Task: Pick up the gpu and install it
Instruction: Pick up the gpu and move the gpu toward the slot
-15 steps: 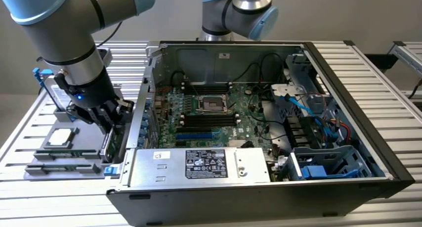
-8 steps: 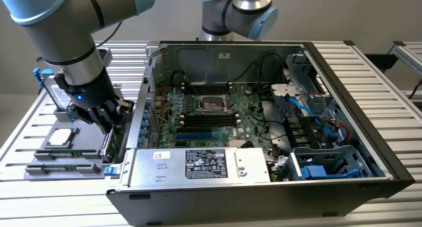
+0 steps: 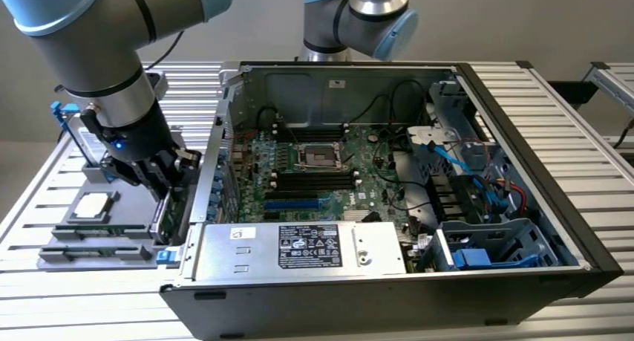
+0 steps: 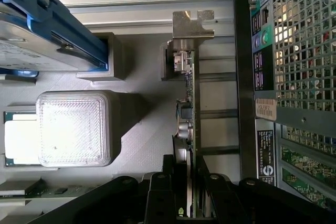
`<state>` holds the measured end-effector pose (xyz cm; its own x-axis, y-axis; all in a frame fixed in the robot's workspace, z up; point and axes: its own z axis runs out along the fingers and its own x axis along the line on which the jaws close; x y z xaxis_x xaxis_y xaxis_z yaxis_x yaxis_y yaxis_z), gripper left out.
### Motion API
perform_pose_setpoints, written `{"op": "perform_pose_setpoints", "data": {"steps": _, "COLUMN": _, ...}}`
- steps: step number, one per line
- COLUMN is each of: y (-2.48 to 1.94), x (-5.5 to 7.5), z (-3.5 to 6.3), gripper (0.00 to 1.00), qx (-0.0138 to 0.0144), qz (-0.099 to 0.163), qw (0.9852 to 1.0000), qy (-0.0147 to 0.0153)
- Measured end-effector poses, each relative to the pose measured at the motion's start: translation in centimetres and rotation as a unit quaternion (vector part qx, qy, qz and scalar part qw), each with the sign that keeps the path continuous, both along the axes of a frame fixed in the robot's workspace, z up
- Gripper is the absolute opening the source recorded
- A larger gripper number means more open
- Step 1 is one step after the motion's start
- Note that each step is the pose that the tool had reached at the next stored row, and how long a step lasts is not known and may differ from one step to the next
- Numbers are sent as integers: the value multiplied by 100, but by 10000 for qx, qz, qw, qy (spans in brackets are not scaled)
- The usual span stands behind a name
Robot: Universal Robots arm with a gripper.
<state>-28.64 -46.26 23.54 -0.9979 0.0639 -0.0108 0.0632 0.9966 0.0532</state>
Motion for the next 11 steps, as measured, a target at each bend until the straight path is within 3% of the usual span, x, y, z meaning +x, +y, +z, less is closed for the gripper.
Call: {"op": "perform_pose_setpoints", "data": {"steps": 11, "y": 1, "x": 0, "z": 255, "gripper": 27, "qx": 0, "qz": 5, "qw": 10000, "qy": -7}}
